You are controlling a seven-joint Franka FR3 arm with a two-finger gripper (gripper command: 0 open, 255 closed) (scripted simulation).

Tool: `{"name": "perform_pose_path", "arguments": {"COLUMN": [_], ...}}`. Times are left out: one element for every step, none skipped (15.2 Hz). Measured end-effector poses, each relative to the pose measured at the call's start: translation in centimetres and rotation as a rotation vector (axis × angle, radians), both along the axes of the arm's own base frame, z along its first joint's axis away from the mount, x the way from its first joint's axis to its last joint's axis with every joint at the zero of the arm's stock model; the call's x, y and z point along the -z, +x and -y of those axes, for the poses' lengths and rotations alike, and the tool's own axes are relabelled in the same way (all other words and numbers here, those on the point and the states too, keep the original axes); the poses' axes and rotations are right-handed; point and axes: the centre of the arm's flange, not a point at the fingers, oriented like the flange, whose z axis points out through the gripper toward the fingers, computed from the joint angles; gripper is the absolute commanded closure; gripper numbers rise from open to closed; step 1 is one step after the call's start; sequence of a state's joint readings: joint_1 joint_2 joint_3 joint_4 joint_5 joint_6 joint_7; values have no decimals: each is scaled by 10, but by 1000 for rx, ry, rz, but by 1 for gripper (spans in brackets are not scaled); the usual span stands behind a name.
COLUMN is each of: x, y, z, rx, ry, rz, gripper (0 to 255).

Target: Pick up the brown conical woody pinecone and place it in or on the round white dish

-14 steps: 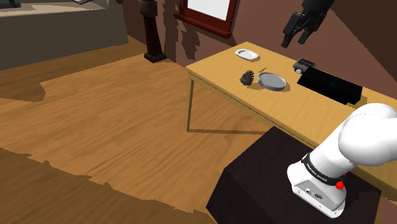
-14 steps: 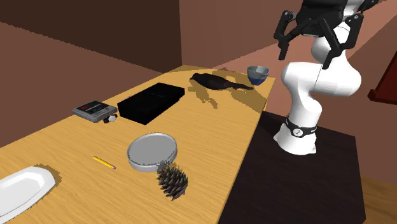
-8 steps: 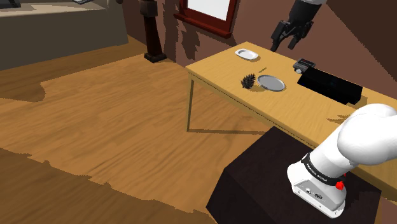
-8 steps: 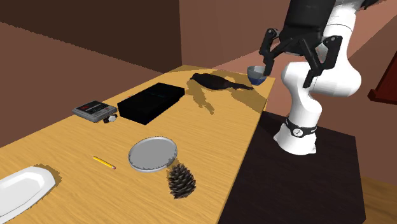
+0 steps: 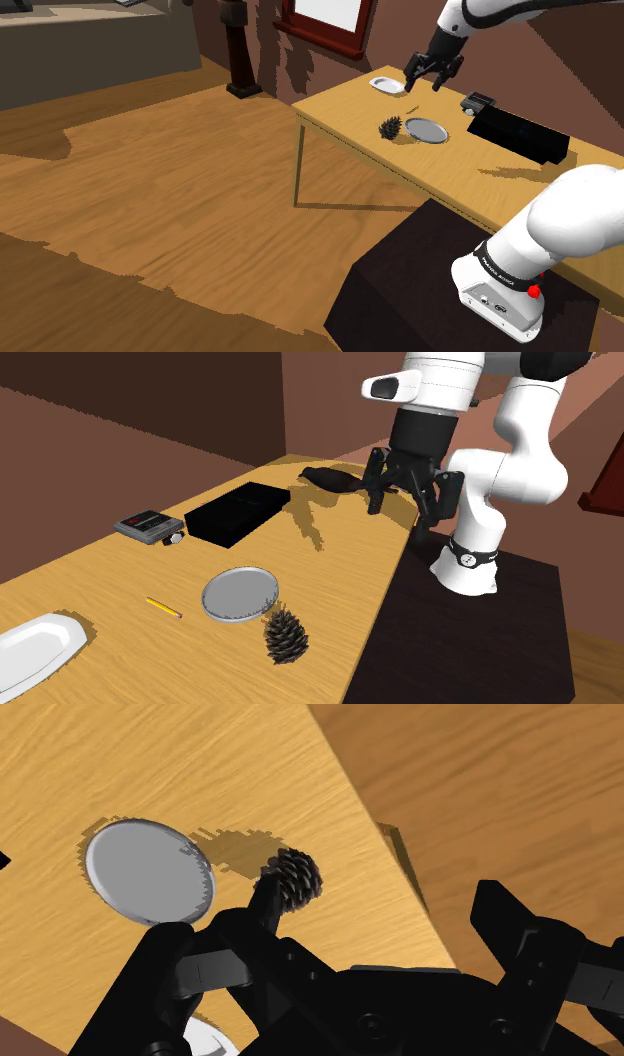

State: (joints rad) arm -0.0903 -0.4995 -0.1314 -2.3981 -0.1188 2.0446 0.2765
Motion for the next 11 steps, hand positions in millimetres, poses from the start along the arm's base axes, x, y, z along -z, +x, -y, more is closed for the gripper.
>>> {"name": "perform_pose_path", "arguments": {"x": [7, 15, 24, 33, 42, 51, 59, 69, 76, 84, 91], "y": [9, 16, 25, 28, 34, 41, 50, 55, 59, 67, 73], "z": [6, 10, 18, 26, 31, 37, 46, 51, 60, 70, 78], "rx": [22, 43, 64, 86, 107, 128, 149, 171, 192, 214, 235], "ry": [1, 1, 2, 2, 3, 4, 4, 4, 5, 5, 5], "rz": [6, 12, 18, 23, 29, 35, 42, 47, 53, 59, 65], "gripper": [0, 0, 0, 0, 0, 0, 0, 0, 0, 0, 0]}}
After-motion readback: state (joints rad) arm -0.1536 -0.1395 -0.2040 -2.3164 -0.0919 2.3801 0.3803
